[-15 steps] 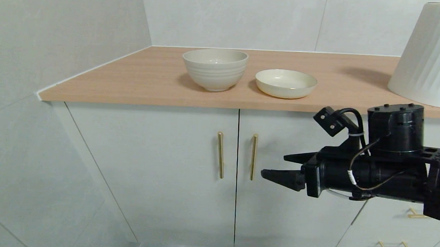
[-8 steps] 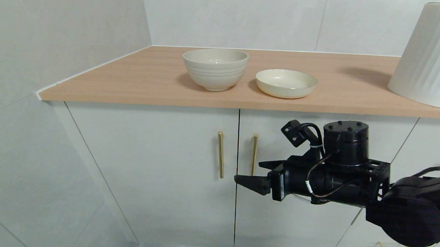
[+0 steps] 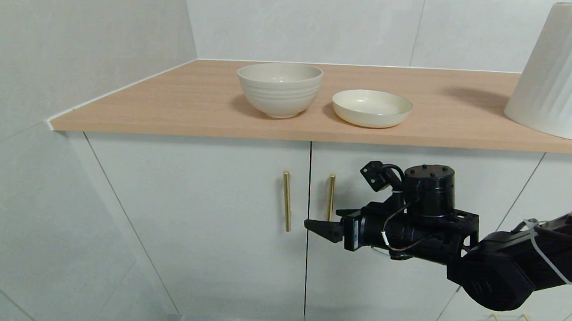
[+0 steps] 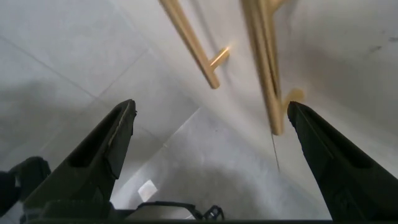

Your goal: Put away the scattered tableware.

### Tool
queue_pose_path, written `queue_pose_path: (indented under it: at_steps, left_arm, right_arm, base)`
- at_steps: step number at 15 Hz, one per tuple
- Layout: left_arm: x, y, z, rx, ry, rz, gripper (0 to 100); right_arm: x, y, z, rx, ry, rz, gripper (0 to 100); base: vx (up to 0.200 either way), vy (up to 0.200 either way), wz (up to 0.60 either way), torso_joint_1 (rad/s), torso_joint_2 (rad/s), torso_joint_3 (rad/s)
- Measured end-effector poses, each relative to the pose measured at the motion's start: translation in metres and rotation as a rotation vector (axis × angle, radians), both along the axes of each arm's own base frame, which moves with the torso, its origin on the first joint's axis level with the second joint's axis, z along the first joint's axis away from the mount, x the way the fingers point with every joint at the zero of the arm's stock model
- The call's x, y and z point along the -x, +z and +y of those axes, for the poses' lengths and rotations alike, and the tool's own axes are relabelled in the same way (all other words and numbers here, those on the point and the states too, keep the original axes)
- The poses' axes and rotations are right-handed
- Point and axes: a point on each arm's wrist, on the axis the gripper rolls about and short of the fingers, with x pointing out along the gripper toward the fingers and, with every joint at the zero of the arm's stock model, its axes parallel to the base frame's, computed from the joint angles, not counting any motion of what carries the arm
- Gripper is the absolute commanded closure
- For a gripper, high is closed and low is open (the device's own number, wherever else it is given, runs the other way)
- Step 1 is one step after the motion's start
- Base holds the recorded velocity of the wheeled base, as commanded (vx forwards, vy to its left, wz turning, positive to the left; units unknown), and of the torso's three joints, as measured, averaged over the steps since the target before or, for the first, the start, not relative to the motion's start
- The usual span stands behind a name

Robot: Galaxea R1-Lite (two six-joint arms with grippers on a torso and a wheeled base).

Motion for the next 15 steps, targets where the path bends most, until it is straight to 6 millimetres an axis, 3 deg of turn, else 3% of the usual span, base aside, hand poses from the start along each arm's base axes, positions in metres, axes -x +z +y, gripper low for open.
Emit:
queue_pose_path:
  at_steps: [15]
  left_arm:
    - [0.000, 0.000, 0.000, 0.000, 0.000, 0.000, 0]
  right_arm:
    - [-0.010, -0.006, 0.015, -0.168, -0.008, -0.017, 0]
  base:
    - [0.000, 0.000, 0.00, 0.000, 0.00, 0.000]
